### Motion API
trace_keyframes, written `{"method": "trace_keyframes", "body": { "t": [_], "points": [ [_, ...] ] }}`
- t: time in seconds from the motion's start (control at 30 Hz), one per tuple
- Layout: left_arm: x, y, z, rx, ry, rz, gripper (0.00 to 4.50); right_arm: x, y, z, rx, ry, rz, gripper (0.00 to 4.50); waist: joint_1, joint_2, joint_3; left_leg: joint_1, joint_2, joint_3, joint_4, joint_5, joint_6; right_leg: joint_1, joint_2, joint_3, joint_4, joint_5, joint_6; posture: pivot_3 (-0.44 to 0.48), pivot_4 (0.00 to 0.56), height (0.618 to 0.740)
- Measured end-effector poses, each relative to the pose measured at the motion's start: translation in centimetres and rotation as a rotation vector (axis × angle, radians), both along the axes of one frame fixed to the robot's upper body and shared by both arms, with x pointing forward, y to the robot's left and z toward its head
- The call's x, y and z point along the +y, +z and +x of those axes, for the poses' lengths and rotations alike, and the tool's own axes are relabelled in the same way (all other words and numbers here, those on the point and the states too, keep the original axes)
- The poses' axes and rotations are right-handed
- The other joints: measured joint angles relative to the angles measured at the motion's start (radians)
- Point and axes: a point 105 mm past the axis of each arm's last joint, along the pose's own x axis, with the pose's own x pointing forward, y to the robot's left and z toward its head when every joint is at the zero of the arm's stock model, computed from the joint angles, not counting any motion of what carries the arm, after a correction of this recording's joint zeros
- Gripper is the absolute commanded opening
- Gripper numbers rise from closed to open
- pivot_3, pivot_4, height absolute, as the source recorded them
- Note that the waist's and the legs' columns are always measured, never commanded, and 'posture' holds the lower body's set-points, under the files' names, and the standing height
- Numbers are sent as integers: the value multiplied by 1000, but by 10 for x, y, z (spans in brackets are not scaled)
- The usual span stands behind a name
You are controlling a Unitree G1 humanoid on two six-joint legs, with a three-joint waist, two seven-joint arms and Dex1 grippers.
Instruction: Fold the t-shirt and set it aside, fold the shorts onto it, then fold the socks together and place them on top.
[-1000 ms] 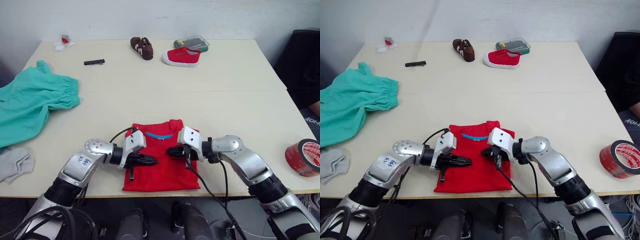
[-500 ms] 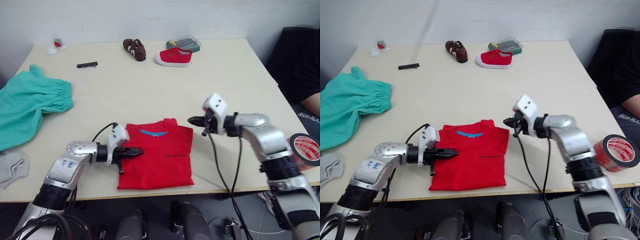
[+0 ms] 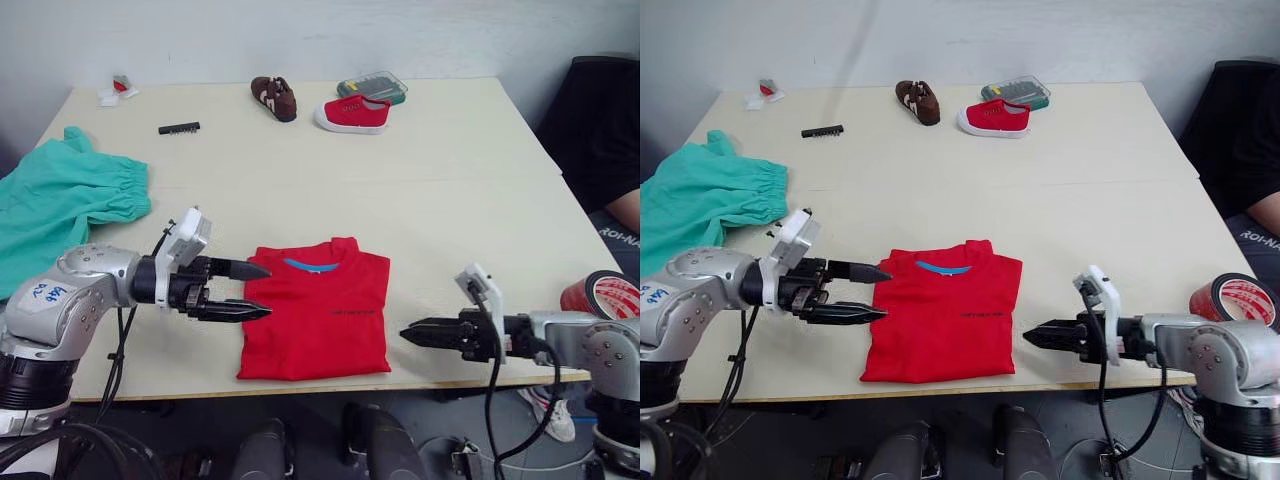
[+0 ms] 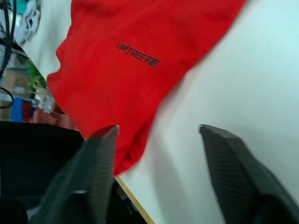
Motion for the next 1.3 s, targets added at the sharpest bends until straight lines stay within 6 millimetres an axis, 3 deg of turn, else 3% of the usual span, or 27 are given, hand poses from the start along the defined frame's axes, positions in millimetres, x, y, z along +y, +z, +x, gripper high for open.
{"method": "trace_keyframes", "body": {
  "t": [0.07, 0.47, 0.63, 0.9, 0.97, 1.2, 1.3],
  "points": [
    [0, 1, 1, -11, 6, 1, 4500, 9, 0, 3, -22, 30, 17, 4469, 0, 0, 0, 0, 0, 0, 0, 0, 0, 0, 1, 0, 0, 0, 0, 0, 150, 740],
    [0, 5, 12, -93, 85, 34, 4500, 76, -1, 32, -9, 159, 164, 4469, -27, -5, -3, 2, 1, 1, -2, 2, -4, 0, 2, 1, 1, -1, -1, 0, 150, 740],
    [-3, 7, 12, -112, 86, 35, 4500, 79, -4, 40, -17, 153, 146, 3227, -25, -5, -3, 2, 1, 1, -2, 2, -4, 0, 1, 1, 1, -1, -1, 0, 150, 740],
    [-14, 18, 14, -140, 49, -4, 4500, 78, -6, 40, -50, 162, 97, 572, -23, -5, -3, 1, 0, 1, -3, 2, -4, 0, 1, 1, 0, 0, -1, 0, 150, 740],
    [-22, 25, 12, -137, 10, -55, 4500, 73, -2, 40, -73, 168, 86, 23, -22, -5, -3, 1, 0, 1, -2, 2, -3, 0, 1, 1, 0, 0, 0, 0, 150, 740],
    [-42, 38, 11, -113, -27, -194, 4500, 18, 8, 58, -153, 0, -91, 23, 2, -3, -2, -1, -1, 0, -1, 2, -2, 0, 0, 0, 0, 0, 1, 0, 150, 740],
    [-44, 39, 12, -121, -27, -205, 4500, -23, 22, 56, -209, -73, -210, 23, 7, -2, -1, -2, -1, 0, -1, 2, -2, -1, 1, 0, -2, 0, 1, 0, 150, 740]
  ]
}}
